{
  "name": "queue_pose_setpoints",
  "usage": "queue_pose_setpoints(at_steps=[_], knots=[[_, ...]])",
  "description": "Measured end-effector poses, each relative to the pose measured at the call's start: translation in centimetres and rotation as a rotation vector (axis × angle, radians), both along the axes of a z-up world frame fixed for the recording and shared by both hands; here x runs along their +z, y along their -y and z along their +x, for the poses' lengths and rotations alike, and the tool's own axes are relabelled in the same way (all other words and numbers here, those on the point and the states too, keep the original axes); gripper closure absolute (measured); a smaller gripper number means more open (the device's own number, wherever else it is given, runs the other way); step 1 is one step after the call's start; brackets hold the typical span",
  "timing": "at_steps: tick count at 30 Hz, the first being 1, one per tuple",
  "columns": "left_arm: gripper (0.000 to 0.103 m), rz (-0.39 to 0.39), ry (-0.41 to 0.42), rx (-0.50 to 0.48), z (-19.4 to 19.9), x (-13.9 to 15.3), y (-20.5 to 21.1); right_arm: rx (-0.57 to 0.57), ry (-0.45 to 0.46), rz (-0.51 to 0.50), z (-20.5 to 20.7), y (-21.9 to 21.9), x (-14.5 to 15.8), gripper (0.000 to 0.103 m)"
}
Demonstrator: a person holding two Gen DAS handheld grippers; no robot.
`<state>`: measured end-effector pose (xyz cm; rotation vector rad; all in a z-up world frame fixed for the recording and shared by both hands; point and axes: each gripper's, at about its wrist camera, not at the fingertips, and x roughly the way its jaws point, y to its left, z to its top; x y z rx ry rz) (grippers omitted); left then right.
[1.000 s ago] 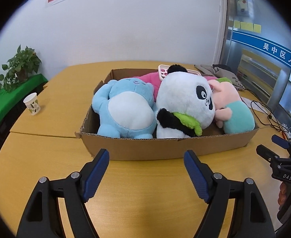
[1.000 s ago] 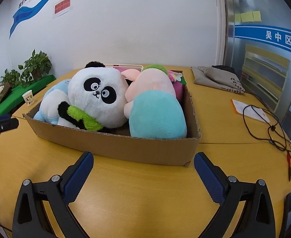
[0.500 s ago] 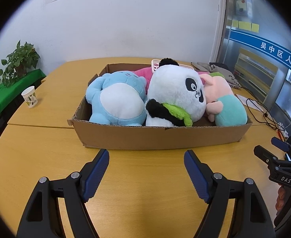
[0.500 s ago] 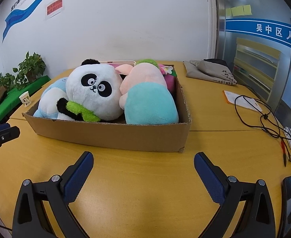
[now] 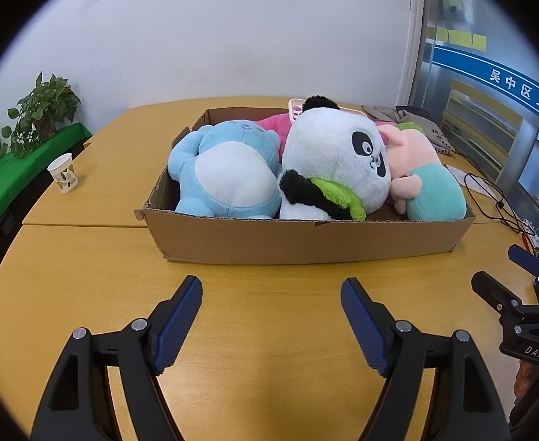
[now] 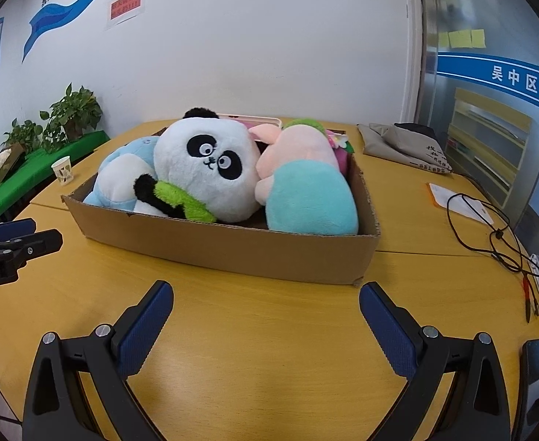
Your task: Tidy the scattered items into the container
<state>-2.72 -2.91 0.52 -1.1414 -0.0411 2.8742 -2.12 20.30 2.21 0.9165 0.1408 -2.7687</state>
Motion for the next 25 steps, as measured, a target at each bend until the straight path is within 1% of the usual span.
queue_pose_setpoints(at_steps=[3, 10, 15, 20, 25], knots=[[0.025, -0.008, -0.001, 0.002, -0.1, -0.2, 0.0, 0.001, 0.005, 0.007, -0.1, 0.7, -0.3, 0.000], [0.025, -0.013, 0.005, -0.017, -0.4, -0.7, -0.4, -0.013, 0.015, 0.030, -0.5, 0.7, -0.4, 0.000], [0.025, -0.012, 0.013, -0.023, -0.7, -1.0, -0.5, -0.033, 0.034, 0.024, -1.0, 0.3, -0.8, 0.000], [0.025, -0.010, 0.015, -0.022, -0.9, -1.2, -0.3, -0.025, 0.044, 0.026, -1.4, 0.5, -1.2, 0.000], [0.025, -0.013, 0.008, 0.013, -0.8, -1.4, 0.0, -0.006, 0.053, 0.035, -1.7, 0.9, -1.6, 0.000]])
